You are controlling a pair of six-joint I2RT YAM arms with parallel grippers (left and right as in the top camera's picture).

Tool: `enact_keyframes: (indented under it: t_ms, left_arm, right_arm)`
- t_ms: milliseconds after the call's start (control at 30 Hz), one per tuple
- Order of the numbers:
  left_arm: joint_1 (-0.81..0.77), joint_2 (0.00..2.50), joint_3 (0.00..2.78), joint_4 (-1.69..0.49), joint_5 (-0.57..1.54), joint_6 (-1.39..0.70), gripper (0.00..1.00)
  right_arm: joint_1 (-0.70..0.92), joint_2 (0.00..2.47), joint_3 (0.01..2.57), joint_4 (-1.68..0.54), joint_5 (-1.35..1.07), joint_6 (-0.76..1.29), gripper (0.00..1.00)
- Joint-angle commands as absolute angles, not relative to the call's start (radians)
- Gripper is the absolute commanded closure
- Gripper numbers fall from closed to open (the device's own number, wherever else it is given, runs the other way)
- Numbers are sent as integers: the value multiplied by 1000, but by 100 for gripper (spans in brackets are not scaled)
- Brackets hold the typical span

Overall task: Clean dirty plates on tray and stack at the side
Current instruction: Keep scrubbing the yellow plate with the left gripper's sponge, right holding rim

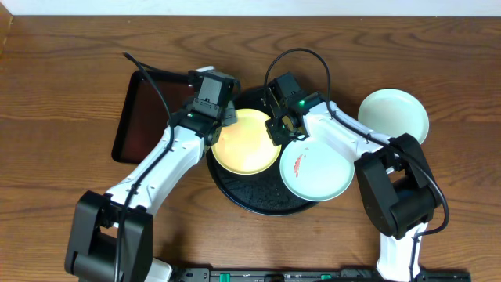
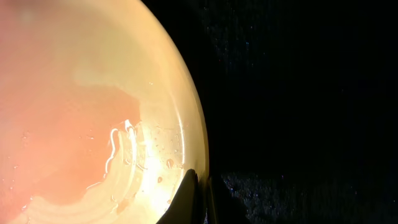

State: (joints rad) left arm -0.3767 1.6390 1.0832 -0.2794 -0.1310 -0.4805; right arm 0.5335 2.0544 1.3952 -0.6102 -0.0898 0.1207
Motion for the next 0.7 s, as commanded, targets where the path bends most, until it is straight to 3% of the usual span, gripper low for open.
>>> enact_keyframes:
  t_ms: [0, 333, 667]
  left_arm:
    - [-381, 1684, 1077, -267, 125, -606, 92]
    - [-366, 1896, 1077, -233, 129, -550, 92]
    - [-302, 1888, 1078, -314, -460, -395, 93]
  right_arm:
    - [526, 2064, 1392, -625, -35, 89, 99]
    - [526, 2064, 1392, -631, -35, 88, 99]
    - [526, 2064, 1392, -644, -35, 88, 99]
